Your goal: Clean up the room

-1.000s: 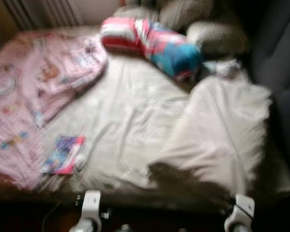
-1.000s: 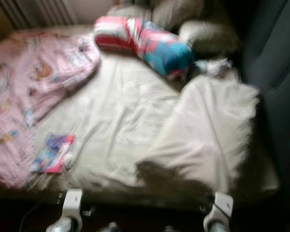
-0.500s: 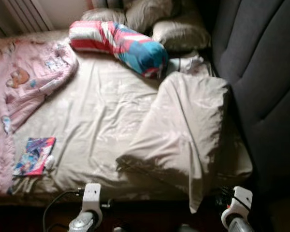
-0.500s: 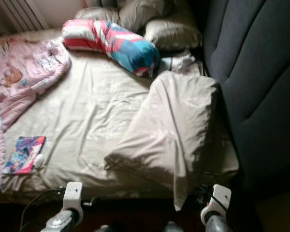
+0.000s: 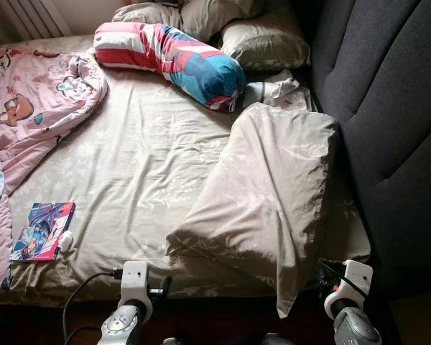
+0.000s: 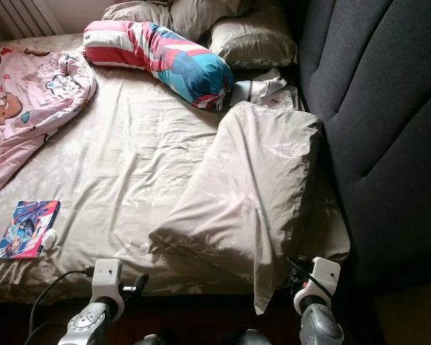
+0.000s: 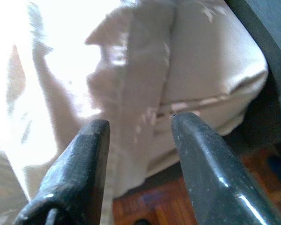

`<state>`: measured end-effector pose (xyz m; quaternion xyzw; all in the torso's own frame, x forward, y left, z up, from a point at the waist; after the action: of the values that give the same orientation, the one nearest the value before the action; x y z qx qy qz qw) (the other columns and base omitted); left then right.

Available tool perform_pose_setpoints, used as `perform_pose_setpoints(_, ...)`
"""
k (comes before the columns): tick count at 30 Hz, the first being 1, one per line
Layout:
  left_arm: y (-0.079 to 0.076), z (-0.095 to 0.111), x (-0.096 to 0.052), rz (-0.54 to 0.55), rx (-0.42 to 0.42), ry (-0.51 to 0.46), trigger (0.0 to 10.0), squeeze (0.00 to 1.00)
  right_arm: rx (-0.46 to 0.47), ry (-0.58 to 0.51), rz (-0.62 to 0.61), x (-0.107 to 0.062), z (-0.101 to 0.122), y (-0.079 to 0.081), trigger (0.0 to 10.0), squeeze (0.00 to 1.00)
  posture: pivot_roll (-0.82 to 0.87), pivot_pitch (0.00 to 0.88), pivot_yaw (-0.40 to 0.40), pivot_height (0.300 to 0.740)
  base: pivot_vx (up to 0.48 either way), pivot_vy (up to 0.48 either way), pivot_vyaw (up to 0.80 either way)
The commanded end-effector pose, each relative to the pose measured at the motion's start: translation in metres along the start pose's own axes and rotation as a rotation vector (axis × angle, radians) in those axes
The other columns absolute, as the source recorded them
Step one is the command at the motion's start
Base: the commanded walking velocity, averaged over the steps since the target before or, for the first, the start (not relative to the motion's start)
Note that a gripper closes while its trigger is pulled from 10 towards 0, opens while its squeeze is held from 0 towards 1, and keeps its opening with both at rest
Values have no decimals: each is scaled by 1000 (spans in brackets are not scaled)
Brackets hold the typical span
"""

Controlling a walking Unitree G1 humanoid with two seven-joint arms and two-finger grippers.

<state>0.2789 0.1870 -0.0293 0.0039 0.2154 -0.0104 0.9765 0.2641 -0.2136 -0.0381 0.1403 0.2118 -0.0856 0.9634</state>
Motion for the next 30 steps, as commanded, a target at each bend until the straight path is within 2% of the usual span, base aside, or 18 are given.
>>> perform_pose_setpoints(1, 0, 11, 1, 5, -26, -67, 10000, 0, -10, -21, 29, 1, 2, 9, 10000, 1000, -149, 239, 55, 740, 0, 0, 0)
perform_pose_setpoints(2, 0, 11, 1, 5, -26, -67, 10000, 0, -10, -21, 29, 1, 2, 9, 10000, 1000, -149, 239, 55, 740, 0, 0, 0)
perform_pose_setpoints(6, -10, 29, 2, -26, 1, -169, 10000, 0, -5, -57, 72, 5, 10, 19, 10000, 1000, -153, 242, 53, 740, 0, 0, 0)
perform_pose_setpoints(8, -13, 38, 2, -32, -14, -219, 10000, 0, -58, -69, 111, 7, 14, 26, 10000, 1000, -156, 242, 53, 740, 0, 0, 0)
perform_pose_setpoints(9, -15, 41, 2, -43, -18, -238, 10000, 0, -61, -68, 120, 7, 14, 28, 10000, 780, -156, 242, 53, 740, 0, 0, 0)
perform_pose_setpoints(10, -15, 41, 2, -43, -18, -238, 10000, 0, -61, -68, 120, 7, 14, 28, 10000, 780, -156, 242, 53, 740, 0, 0, 0)
perform_pose_setpoints(11, -18, 44, 0, -58, -21, -261, 10000, 0, -64, -68, 129, 7, 14, 30, 10000, 0, -156, 239, 53, 740, 0, 0, 0)
perform_pose_setpoints(14, -24, 50, -3, -86, -26, -304, 10000, 0, -96, -81, 148, 7, 15, 33, 10000, 0, -160, 231, 52, 740, 0, 0, 0)
perform_pose_setpoints(20, -31, 52, -3, -133, -10, -307, 10000, 0, -100, -89, 156, 6, 14, 35, 10000, 0, -170, 215, 50, 740, 0, 0, 0)
perform_pose_setpoints(30, -30, 67, -1, -146, 26, -348, 10000, 0, -88, -84, 128, 4, 10, 33, 10000, 0, -166, 194, 63, 740, 0, 0, 0)
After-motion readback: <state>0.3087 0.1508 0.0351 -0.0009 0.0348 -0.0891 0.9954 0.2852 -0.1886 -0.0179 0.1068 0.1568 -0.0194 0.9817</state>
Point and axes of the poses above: a point about 5 cm out from each wrist's last joint towards the gripper, its own x axis pointing out of the wrist towards the gripper, its own z axis along the axis of the wrist's last joint, y = z × x, the point moved 2 cm from there along x, pointing out of the wrist towards the gripper, and after that the axes turned 2 degrees about x, right-handed, at the moved point
